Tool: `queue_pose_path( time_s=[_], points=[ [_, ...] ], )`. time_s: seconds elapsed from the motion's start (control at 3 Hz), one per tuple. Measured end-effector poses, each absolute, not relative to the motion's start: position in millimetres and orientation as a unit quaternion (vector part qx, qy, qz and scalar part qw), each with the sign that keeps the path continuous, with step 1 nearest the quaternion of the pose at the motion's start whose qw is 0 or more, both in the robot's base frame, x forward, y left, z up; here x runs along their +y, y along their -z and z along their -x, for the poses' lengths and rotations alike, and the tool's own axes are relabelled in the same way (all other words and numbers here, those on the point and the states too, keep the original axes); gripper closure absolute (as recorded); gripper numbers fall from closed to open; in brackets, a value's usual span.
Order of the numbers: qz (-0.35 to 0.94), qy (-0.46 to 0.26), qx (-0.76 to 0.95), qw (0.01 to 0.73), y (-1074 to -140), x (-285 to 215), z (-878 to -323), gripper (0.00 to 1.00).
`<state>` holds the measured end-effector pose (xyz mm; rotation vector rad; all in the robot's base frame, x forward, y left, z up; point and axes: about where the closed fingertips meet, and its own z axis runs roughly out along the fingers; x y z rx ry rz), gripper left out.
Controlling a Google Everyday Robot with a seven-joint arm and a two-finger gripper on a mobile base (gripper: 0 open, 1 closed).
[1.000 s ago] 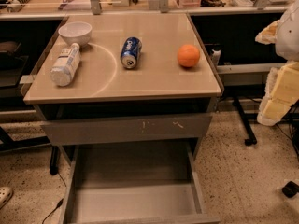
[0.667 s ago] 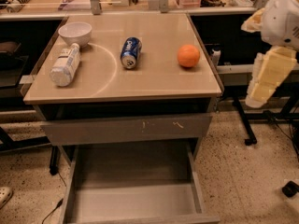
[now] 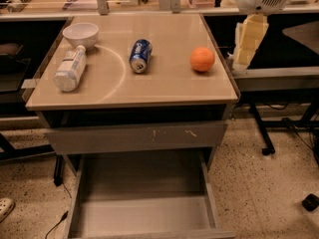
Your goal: Place pepsi can into middle drawer
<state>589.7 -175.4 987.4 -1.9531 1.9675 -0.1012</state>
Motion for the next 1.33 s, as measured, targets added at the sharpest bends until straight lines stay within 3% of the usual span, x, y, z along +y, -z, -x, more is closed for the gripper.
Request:
queue_pose_path(
  time_s=[0.33, 1.33],
  points=[
    [0.718, 0.053, 0.670, 0.181, -988.8, -153.9, -642.7, 0.00],
    [0.724, 0.059, 0.650, 0.221, -992.6, -131.0, -678.8, 0.00]
  ],
)
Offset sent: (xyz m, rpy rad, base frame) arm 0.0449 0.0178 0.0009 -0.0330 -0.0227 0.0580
